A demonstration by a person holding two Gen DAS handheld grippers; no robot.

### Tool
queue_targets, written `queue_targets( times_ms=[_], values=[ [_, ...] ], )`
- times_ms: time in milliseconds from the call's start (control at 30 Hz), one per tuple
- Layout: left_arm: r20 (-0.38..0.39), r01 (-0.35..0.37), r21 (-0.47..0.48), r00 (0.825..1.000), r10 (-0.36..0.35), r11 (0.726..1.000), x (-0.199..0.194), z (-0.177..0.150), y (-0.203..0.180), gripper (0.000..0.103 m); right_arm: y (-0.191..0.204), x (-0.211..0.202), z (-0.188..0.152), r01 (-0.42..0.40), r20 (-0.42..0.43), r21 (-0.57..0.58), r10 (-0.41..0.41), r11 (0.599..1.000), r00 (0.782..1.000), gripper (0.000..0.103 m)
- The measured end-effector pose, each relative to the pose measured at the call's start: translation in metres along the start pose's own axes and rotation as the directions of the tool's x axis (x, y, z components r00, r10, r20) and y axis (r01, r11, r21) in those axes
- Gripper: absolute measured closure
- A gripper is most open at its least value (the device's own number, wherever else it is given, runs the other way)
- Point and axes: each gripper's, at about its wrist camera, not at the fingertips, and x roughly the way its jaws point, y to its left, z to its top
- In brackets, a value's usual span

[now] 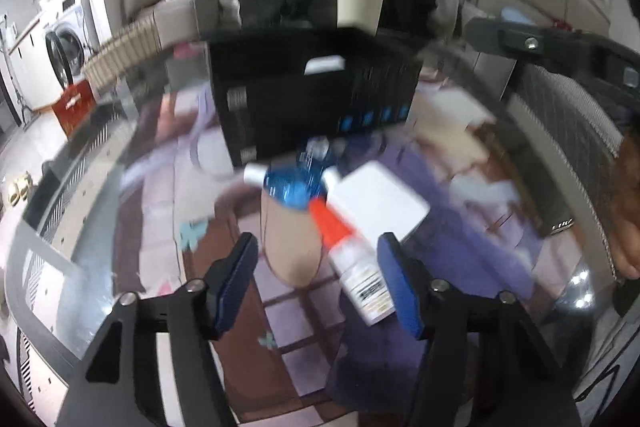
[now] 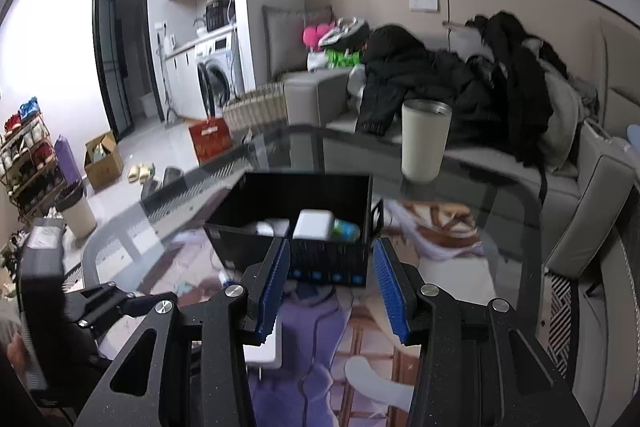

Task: Organize rigid objects
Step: 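Reach the left tool to the orange-capped glue bottle while the right tool reaches the second charger, then grasp the glue bottle with the left tool while the right tool grasps the white charger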

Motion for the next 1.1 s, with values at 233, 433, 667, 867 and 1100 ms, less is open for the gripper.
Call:
queue_targets(
  times_ms=[233,433,667,867,1100],
  values=[
    [-0.01,0.013,0.015,1.0,-0.013,1.0,0.003,0.0,-0.001,0.053,0.025,0.039,-0.023,-0.067,-0.158,-0.029,0.062,0.997,0.985,0.058],
    [-0.068,0.037,0.019,0.997,-0.035,0.999,0.004,-0.007,0.006,0.065,0.031,0.061,-0.035,-0.085,-0.238,-0.015,0.079,0.996,0.968,0.058],
    [-0.08,0.024,-0.019,0.996,-0.026,1.0,0.002,-0.008,0.028,0.083,0.052,0.079,-0.044,-0.127,-0.31,-0.038,0.11,0.991,0.944,0.058],
    [-0.073,0.018,-0.038,0.997,-0.02,0.999,-0.002,-0.013,0.042,0.083,0.064,0.087,-0.049,-0.137,-0.329,-0.054,0.112,0.989,0.938,0.058],
    [-0.075,0.021,-0.049,0.997,-0.024,0.999,-0.003,-0.015,0.047,0.077,0.068,0.09,-0.046,-0.134,-0.338,-0.055,0.108,0.989,0.935,0.057]
  ],
)
